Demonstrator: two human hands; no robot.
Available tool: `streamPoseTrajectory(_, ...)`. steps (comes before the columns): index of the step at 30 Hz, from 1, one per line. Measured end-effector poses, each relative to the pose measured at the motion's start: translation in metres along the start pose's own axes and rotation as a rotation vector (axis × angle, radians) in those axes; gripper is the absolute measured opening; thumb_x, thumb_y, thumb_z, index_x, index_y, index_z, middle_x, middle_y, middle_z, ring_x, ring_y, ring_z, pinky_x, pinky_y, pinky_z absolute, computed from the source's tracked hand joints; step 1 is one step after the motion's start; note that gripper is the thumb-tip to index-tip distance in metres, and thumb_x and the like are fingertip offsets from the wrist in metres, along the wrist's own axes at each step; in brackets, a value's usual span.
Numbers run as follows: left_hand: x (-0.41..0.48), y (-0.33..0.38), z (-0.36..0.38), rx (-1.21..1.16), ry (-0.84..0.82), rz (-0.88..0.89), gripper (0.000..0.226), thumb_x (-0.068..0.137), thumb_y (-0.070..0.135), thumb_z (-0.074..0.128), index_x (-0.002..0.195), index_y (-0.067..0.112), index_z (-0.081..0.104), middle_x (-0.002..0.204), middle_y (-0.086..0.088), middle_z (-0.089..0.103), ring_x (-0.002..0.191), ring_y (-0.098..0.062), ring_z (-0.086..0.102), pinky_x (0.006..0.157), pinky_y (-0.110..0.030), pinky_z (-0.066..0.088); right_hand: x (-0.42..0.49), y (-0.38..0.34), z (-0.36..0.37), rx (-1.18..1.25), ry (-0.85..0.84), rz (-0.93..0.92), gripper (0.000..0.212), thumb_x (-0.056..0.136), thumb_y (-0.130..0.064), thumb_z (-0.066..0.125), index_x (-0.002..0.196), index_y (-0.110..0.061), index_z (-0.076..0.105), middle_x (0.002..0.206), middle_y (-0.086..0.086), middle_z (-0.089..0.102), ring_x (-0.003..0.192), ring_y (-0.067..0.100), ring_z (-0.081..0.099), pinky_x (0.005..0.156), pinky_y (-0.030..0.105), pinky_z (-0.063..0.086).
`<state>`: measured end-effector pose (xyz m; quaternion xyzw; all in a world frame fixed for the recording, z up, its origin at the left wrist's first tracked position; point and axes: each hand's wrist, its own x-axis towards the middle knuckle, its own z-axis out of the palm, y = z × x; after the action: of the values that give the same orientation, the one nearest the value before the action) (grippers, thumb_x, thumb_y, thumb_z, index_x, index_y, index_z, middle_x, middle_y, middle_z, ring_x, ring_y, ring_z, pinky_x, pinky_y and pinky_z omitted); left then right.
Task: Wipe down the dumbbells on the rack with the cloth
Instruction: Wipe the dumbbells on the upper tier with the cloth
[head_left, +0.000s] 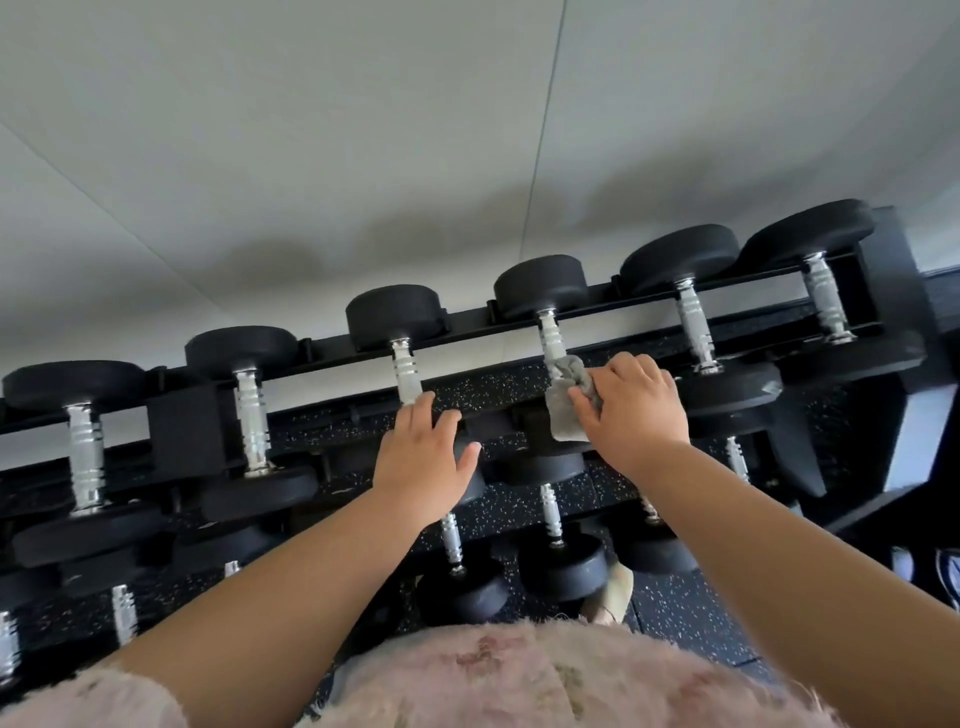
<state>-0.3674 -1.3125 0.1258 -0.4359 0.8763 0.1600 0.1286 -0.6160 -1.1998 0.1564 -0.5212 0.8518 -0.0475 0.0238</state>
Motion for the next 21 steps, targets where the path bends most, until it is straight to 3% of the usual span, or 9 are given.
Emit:
streamPoseTrajectory(3,0.004,0.02,0.005,0.006,-0.042,-0.075,0.056,0.105,0.061,0.04,0.151,0.03,0.045,0.169,-0.003,0.02,0.156,-0.026,0.015,0.115,-0.056,0.039,-0.002,0.025,0.007,0.02,-0.135,0.046,0.045,0.105,-0.051,0.039,0.12,-0.02,0.068,0.131,0.0,0.054,0.125,0.024,0.046,0.105,0.041,0.043)
streamPoseTrajectory(6,0.018,0.022,-0.001,-0.023,-0.056,-0.068,0.051,0.105,0.055,0.044,0.148,0.027,0.049,0.163,-0.002,0.032,0.151,-0.026,0.028,0.109,-0.054,0.047,0.0,0.03,0.008,0.21,-0.329,0.039,0.045,0.108,-0.047,0.034,0.146,-0.026,0.048,0.148,0.0,0.045,0.136,0.023,0.043,0.106,0.043,0.048)
streamPoseTrajectory(9,0.032,0.011,-0.005,0.098,-0.035,-0.002,0.048,0.103,0.055,0.045,0.141,0.027,0.056,0.142,0.003,0.055,0.137,-0.023,0.046,0.119,-0.057,0.036,0.002,0.008,0.007,0.179,-0.396,-0.187,0.043,0.106,-0.038,0.046,0.148,-0.03,0.04,0.147,-0.004,0.047,0.136,0.022,0.048,0.105,0.045,0.052)
streamPoseTrajectory(11,0.036,0.007,-0.003,0.138,-0.021,0.013,0.046,0.099,0.06,0.046,0.131,0.032,0.064,0.124,0.009,0.066,0.127,-0.02,0.053,0.123,-0.056,0.028,0.001,-0.01,0.01,0.208,-0.429,-0.308,0.043,0.103,-0.044,0.041,0.143,-0.03,0.045,0.145,-0.002,0.051,0.135,0.023,0.048,0.109,0.049,0.049)
streamPoseTrajectory(15,0.035,0.009,0.002,0.017,0.112,-0.026,0.037,0.094,0.061,0.054,0.112,0.035,0.074,0.104,0.013,0.071,0.11,-0.014,0.06,0.115,-0.042,0.038,-0.004,-0.008,0.041,0.075,-0.233,-0.572,0.034,0.099,-0.044,0.053,0.127,-0.025,0.06,0.124,-0.003,0.06,0.123,0.024,0.055,0.11,0.042,0.042)
streamPoseTrajectory(18,0.033,0.007,0.0,-0.148,0.164,-0.078,0.037,0.094,0.059,0.055,0.112,0.033,0.074,0.107,0.011,0.07,0.109,-0.019,0.061,0.104,-0.039,0.049,0.001,0.013,0.044,0.165,-0.234,-0.504,0.033,0.1,-0.046,0.05,0.13,-0.032,0.057,0.118,-0.01,0.058,0.113,0.018,0.055,0.105,0.039,0.045)
streamPoseTrajectory(20,0.033,0.007,0.003,-0.166,0.176,-0.122,0.042,0.094,0.059,0.055,0.122,0.032,0.07,0.13,0.006,0.066,0.128,-0.025,0.056,0.114,-0.042,0.045,0.002,0.023,0.035,0.273,-0.26,-0.413,0.037,0.103,-0.045,0.048,0.137,-0.033,0.056,0.124,-0.009,0.061,0.116,0.018,0.058,0.104,0.039,0.049)
streamPoseTrajectory(21,0.034,0.009,0.007,-0.128,0.207,-0.148,0.044,0.095,0.057,0.057,0.129,0.031,0.066,0.15,0.0,0.055,0.143,-0.029,0.046,0.123,-0.046,0.035,0.003,0.028,0.032,0.293,-0.29,-0.355,0.04,0.105,-0.045,0.046,0.141,-0.032,0.055,0.131,-0.008,0.061,0.12,0.017,0.057,0.104,0.037,0.05)
